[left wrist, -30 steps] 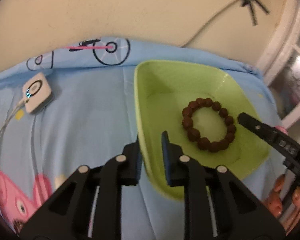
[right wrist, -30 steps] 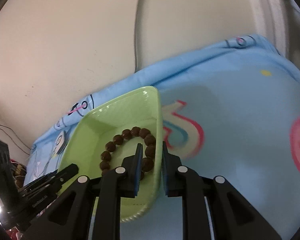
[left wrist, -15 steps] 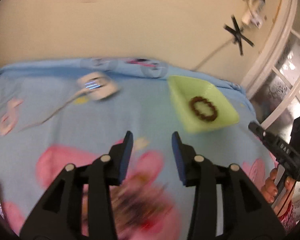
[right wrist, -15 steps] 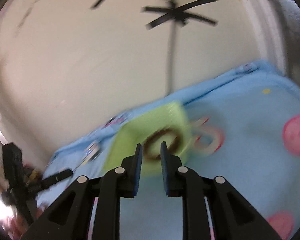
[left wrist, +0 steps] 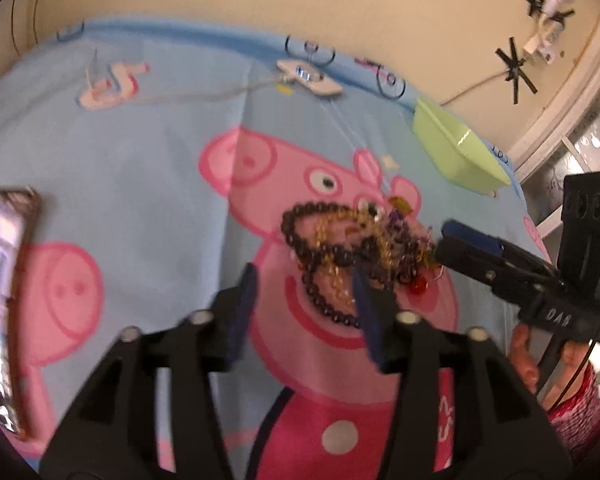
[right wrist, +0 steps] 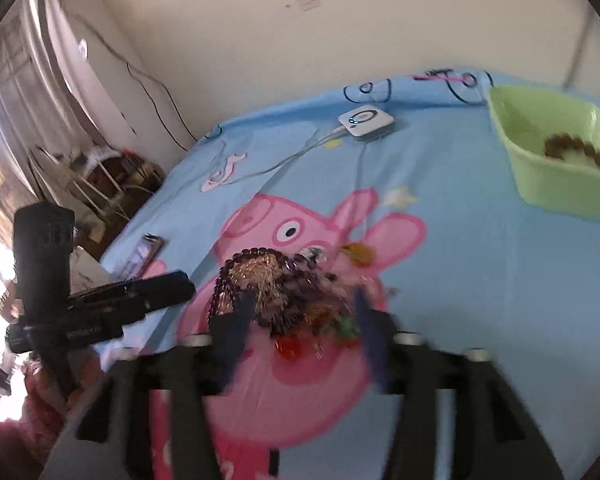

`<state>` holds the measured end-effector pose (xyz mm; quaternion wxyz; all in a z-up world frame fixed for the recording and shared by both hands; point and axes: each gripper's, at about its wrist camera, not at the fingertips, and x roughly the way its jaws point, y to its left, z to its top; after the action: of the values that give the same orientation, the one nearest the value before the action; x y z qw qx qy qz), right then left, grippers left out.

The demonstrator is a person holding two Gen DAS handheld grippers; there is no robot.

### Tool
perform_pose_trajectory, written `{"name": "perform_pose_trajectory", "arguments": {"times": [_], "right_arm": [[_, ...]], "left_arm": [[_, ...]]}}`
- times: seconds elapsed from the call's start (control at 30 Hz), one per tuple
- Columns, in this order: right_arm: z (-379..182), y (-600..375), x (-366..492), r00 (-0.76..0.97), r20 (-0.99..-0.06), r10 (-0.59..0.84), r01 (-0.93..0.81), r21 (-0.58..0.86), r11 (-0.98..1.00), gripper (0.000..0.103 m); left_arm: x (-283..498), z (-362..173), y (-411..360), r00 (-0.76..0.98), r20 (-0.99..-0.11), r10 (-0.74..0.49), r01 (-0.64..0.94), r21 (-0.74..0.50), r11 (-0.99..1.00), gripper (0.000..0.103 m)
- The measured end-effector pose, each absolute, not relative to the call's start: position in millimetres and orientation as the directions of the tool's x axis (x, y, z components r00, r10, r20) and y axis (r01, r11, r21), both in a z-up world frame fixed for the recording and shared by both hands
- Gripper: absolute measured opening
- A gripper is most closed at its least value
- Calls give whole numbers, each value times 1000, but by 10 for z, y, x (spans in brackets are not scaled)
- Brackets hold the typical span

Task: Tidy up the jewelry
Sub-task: 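Grasp the dark bead bracelet from the pile with the right tool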

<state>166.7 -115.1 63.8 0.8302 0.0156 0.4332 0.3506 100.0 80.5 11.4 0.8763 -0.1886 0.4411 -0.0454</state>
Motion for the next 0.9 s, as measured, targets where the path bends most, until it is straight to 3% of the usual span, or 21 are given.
{"name": "perform_pose_trajectory", "arguments": {"times": [0.07, 0.1, 0.13, 0.17, 0.2, 0.27, 0.4, 0.57, 0.6, 0.63, 0.7, 0.77, 0.87, 0.9], "right_arm": [[559, -1046, 1715, 384, -754, 534, -568, 263, 780, 39], [517, -981, 1740, 379, -767, 518, -568, 249, 784, 34], [510, -980, 1713, 396, -769, 501, -571, 221, 791, 16], [511, -951, 1694, 402, -774, 489, -574, 202, 793, 7], [505, -987, 1637, 395, -776, 491, -585, 200, 786, 0], [495, -1038, 1498, 394, -778, 490, -603, 184, 777, 0], [486, -1223, 1187, 431, -786, 443, -614, 105, 782, 0], [502, -1478, 1014, 432, -762, 482, -604, 152, 782, 0], [535, -1501, 1030, 431, -749, 503, -597, 182, 781, 2], [576, -1514, 1041, 432, -737, 520, -592, 203, 779, 17], [712, -1502, 1120, 446, -689, 571, -585, 258, 769, 36], [826, -1383, 1244, 447, -662, 601, -593, 283, 754, 38], [842, -988, 1485, 411, -699, 585, -628, 248, 738, 38], [812, -859, 1558, 398, -711, 580, -638, 239, 732, 31]], "left_arm": [[997, 111, 745, 626, -746, -229, -75, -349, 934, 56], [1014, 101, 683, 625, -747, -225, -60, -333, 941, 56], [998, 104, 654, 629, -748, -211, -57, -316, 947, 53], [999, 98, 639, 629, -750, -206, -49, -302, 952, 25], [1004, 82, 627, 619, -755, -215, -36, -300, 953, 13], [960, 78, 645, 612, -750, -249, -15, -326, 945, 7], [755, 79, 696, 604, -762, -235, -20, -309, 951, 7], [458, 61, 816, 600, -757, -258, -31, -345, 938, 8], [438, 60, 843, 597, -758, -263, -39, -355, 934, 8], [436, 65, 890, 587, -760, -279, -50, -378, 925, 9], [419, 115, 941, 596, -747, -294, -66, -410, 910, 16], [411, 216, 1014, 635, -716, -290, -80, -434, 897, 20], [507, 279, 1086, 647, -709, -280, -99, -442, 891, 20], [556, 281, 1101, 644, -712, -279, -103, -443, 891, 20]]}}
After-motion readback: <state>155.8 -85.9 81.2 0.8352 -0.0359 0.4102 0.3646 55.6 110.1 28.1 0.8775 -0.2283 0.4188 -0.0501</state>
